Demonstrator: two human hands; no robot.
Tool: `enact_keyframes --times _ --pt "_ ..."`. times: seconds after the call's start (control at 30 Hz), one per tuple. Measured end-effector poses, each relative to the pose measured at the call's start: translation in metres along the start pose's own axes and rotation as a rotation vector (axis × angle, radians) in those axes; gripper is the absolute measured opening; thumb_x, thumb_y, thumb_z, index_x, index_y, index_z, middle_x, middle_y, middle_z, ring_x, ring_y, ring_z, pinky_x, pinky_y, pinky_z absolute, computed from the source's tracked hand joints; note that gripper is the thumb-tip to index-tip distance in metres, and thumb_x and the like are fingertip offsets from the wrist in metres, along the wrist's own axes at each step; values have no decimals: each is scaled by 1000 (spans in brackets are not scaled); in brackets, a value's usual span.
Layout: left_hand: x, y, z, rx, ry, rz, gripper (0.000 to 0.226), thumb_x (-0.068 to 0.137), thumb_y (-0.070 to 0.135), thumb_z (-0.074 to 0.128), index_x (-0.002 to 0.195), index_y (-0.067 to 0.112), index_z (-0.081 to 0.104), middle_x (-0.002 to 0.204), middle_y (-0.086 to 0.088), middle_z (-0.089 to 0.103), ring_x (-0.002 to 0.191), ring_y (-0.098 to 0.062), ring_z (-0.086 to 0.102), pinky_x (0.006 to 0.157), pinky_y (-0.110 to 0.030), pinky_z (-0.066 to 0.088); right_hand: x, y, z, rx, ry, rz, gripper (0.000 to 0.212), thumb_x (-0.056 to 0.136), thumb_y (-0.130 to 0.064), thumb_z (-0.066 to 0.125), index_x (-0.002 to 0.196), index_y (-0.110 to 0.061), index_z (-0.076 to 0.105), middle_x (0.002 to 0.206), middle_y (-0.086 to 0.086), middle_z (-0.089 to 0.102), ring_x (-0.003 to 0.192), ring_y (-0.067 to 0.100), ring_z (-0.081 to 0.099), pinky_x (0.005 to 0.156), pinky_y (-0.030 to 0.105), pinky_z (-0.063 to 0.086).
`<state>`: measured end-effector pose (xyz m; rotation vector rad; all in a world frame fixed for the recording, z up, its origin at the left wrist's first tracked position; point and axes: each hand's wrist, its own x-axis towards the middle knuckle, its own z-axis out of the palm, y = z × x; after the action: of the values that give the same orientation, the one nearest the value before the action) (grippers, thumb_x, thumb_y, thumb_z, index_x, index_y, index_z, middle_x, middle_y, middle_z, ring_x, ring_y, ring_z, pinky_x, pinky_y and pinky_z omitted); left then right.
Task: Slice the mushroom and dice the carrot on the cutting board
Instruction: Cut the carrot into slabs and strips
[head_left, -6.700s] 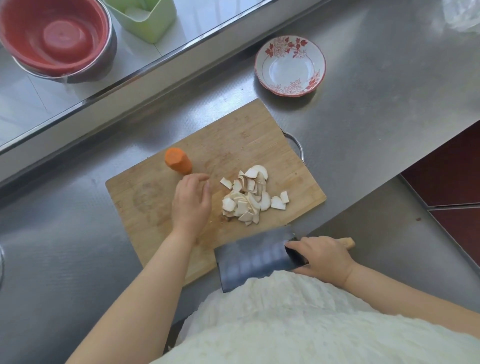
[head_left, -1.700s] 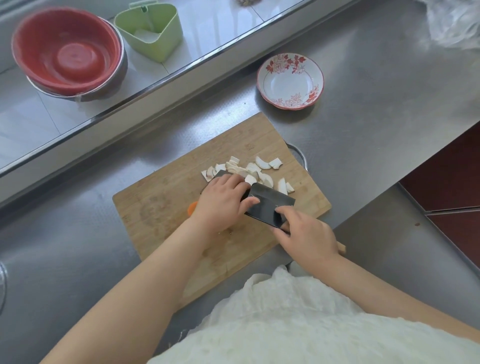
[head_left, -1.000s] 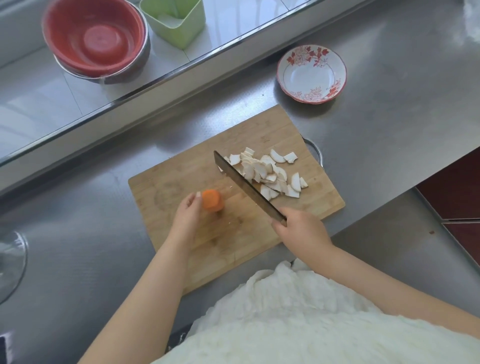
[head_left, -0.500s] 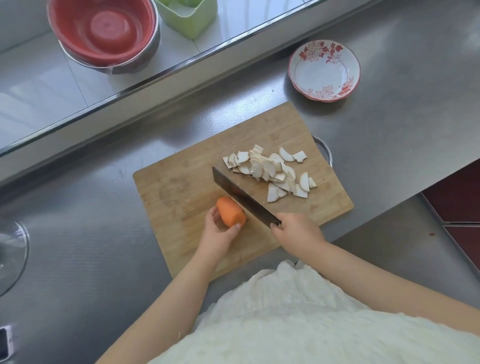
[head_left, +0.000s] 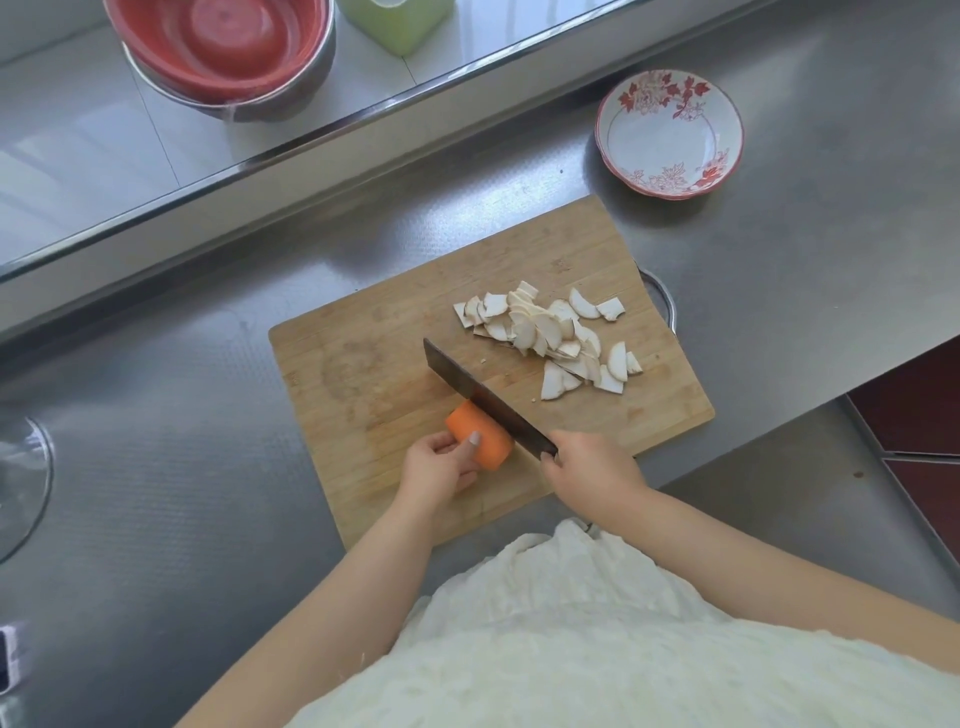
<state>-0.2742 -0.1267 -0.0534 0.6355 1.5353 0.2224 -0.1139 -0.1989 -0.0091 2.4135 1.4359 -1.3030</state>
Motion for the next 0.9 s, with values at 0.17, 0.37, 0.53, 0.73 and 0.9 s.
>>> enact_keyframes --times 0.17,0.37,0.53,0.73,0.9 --pt "6 4 4 -69 -2 0 25 86 19 72 102 14 55 108 -14 67 97 -26 67 78 -31 57 5 -4 -2 -61 68 -43 23 97 -25 39 110 -18 57 78 1 63 75 24 59 58 32 46" --pt "7 5 8 -69 11 -7 27 83 21 76 97 16 54 109 -15 67 101 -28 67 79 -31 57 11 -4 -4 -91 59 -41 22 97 -22 40 113 -19 55 88 4 65 72 23 52 57 29 38" --pt "9 5 5 -36 -9 1 38 81 23 78 108 10 54 107 -15 68 96 -25 69 78 -30 57 16 -9 1 -94 22 36 14 98 -22 40 99 -14 52 92 8 63 76 24 51 60 29 36" --pt "13 4 3 1 -36 2 40 82 24 77 113 7 59 103 -9 72 91 -20 71 78 -28 57 -12 -11 -12 -71 76 -31 22 98 -19 39 109 -20 58 83 3 64 79 26 61 60 31 46" --pt "15 2 3 19 -44 17 33 85 21 73 112 5 64 104 -11 72 93 -22 70 76 -27 57 -24 -10 -7 -115 67 -70 30 96 -17 40 121 -24 56 94 3 69 86 28 64 65 34 51"
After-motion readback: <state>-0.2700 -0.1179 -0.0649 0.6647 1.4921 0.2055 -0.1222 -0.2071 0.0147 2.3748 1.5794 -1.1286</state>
